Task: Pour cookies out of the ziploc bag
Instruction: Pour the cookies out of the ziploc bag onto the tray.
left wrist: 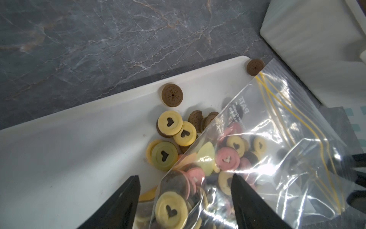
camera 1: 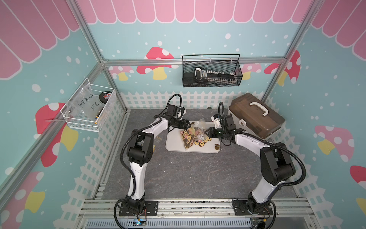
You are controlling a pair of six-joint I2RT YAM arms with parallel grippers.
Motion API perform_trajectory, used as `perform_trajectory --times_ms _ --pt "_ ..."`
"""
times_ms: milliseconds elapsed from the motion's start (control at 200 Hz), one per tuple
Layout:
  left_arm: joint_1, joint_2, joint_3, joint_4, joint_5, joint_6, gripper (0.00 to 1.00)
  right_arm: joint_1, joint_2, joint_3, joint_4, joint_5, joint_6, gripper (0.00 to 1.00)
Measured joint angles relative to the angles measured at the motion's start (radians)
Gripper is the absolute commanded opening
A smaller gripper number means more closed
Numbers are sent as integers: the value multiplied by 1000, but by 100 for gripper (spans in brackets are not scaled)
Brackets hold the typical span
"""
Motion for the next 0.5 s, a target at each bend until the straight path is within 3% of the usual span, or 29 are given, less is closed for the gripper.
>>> perform_trajectory --times_ms 140,500 --pt "-4 2 0 7 50 3 78 0 0 0 0 0 0 32" --pt "-16 91 51 1 93 5 37 0 0 -4 3 0 0 32"
